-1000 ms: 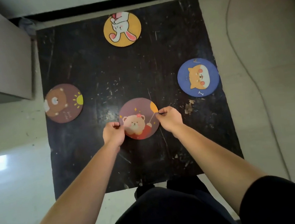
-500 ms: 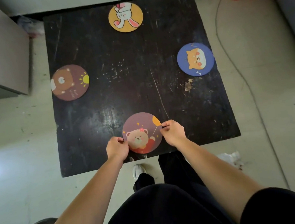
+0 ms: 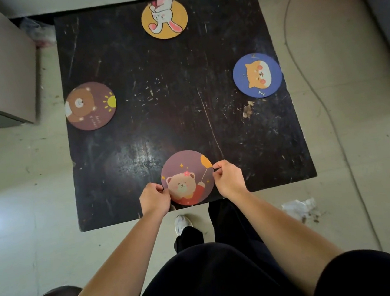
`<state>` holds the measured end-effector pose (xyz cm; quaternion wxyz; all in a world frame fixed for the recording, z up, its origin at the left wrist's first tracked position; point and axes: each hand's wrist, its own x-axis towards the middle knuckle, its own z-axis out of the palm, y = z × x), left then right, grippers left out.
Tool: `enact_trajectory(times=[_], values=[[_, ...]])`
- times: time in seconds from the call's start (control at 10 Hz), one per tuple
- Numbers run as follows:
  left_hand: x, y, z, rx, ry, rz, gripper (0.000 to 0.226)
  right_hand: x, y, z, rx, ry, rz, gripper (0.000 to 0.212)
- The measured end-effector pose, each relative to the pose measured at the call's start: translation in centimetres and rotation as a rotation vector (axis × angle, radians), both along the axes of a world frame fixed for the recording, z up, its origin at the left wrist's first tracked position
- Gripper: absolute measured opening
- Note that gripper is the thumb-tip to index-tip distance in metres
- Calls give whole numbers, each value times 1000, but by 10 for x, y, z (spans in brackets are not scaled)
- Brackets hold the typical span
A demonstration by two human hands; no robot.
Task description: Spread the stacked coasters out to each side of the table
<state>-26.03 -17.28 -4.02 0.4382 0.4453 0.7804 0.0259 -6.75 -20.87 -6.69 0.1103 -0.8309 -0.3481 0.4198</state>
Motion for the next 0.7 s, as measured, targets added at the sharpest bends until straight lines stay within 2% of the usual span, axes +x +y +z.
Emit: enact_trajectory(times=[0.3,0.4,0.5,0.6,0.7], values=[[3,2,-1,-9,88,-44,39,0,-2,3,30,-74,88,26],[0,4,-9,-41,104,-85,27,-2,-1,5,28,-100,121,27],[0,3,-10,-77,133,-166,27,-2,2,15,-16,-137,176,30],[-1,11,0,-13,267,-370,44,4,13,27,15,-201,251,41],[-6,30,26,218,359,-546,50,16,35,50,125,-298,306,51]])
